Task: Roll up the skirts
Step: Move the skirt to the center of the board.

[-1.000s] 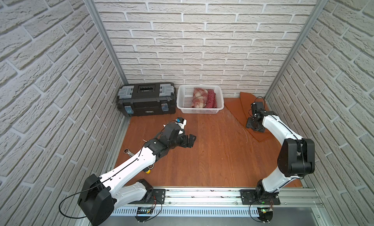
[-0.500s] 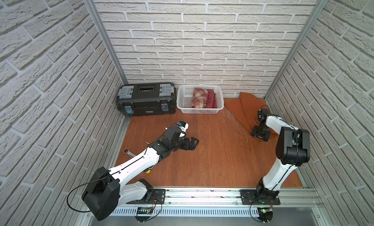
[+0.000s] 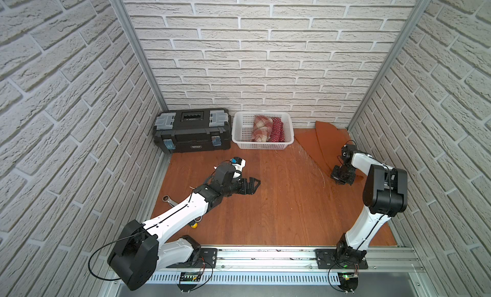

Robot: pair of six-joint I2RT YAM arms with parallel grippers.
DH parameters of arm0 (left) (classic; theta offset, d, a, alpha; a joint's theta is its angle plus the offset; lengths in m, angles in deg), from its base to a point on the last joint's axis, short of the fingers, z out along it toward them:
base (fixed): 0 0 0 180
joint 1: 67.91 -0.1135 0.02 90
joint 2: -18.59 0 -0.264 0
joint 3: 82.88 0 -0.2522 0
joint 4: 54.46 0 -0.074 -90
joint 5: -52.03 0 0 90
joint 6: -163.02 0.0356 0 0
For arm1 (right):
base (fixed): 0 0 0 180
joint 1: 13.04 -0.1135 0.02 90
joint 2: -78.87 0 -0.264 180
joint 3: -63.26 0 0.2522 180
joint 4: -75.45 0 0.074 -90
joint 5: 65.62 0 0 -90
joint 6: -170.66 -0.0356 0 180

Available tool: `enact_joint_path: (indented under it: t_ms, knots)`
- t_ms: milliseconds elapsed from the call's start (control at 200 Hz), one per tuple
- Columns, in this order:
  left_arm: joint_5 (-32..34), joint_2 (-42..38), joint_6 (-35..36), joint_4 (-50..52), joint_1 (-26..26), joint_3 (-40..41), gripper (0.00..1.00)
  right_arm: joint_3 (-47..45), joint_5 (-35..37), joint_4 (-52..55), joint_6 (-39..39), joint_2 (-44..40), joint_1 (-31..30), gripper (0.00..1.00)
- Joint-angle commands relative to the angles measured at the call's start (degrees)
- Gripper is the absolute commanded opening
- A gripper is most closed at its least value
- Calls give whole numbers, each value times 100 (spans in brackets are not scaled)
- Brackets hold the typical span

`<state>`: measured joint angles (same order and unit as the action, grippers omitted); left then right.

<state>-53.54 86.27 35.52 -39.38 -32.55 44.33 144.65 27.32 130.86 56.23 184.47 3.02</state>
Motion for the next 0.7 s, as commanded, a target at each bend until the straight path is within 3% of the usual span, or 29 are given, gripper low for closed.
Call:
enact_joint_path:
  t_ms: [0, 165, 305, 385, 515, 695]
  knots:
    - [-87, -71, -84, -299, -37, 83, 98, -766, -649, -17, -402, -531, -278, 2]
    - [-85, -216, -262, -298, -20, 119, 98, -1925, -654, -97, -1182, -1650, -1790, 2]
    - [-17, -546, -524, -212, 29, 284, 98, -2626, -699, -403, -2527, -2407, -3777, 3]
    - [141, -816, -741, -143, 51, 479, 98, -2630, -672, -934, -3273, -2366, -4838, 4]
    - [484, -1486, -1143, 12, 41, 877, 98, -1418, -580, -1481, -3417, -1178, -5836, 2]
    - [1100, -2805, -1335, 984, 30, 1046, 98, 1616, -881, -1291, -2813, 1116, -6348, 2]
